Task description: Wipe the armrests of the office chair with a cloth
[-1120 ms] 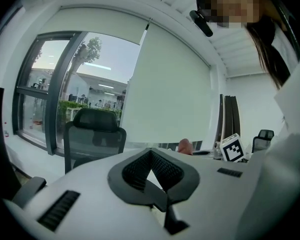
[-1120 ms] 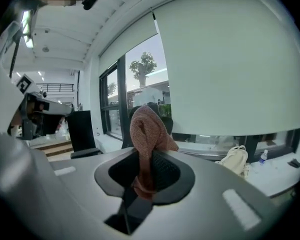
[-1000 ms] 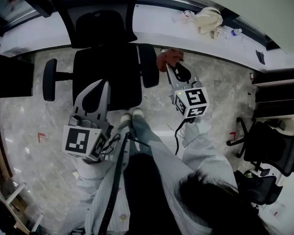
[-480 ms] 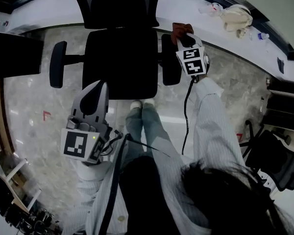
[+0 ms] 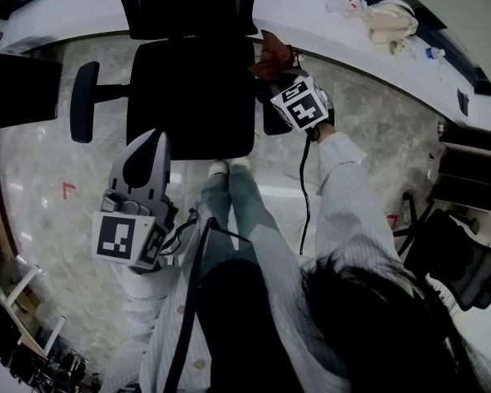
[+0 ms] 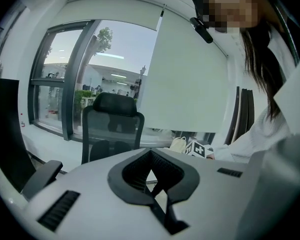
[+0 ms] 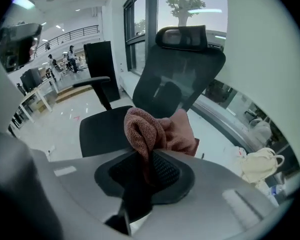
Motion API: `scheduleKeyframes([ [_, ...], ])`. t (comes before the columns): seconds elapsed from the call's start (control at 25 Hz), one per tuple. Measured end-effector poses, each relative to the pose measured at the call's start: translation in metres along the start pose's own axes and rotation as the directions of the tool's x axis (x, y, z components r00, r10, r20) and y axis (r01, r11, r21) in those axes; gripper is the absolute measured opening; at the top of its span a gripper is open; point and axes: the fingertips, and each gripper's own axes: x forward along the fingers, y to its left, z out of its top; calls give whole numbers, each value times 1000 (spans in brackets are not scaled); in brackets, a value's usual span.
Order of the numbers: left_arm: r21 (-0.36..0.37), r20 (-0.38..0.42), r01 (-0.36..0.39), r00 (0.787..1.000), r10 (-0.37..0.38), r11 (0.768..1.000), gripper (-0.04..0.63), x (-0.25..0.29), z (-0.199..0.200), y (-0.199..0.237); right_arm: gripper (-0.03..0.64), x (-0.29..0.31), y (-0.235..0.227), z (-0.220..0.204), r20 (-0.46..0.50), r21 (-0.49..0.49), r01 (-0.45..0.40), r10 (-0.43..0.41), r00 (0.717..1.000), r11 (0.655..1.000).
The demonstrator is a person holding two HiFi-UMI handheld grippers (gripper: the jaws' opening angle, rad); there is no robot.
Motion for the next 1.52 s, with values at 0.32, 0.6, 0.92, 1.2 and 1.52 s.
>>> scheduleKeyframes([
  [0.32,-10,9,42,999,-42,999,3,5,8,-19,59,-59,80,-54,14,46,-98,97,995,994],
  [0.6,-3,8,50,999,-50,999,3,0,3,-35,60,-89,100,-82,51,44,-148,146,988,988],
  [0.92,-49,10,-34,999,34,998,3,-15,-8,-11,61,-23,-1,-21,50,110,-72,66,997,991],
  [1.2,-69,1,-134,991,134,989,3,-38,-20,27,60,24,-101,19,-36,252,124,-119,992,960],
  [1.52,-73,0,-116,993,117,991,3,-34,-21,29,58,1,-38,-5,-62,276,-103,125,990,956],
])
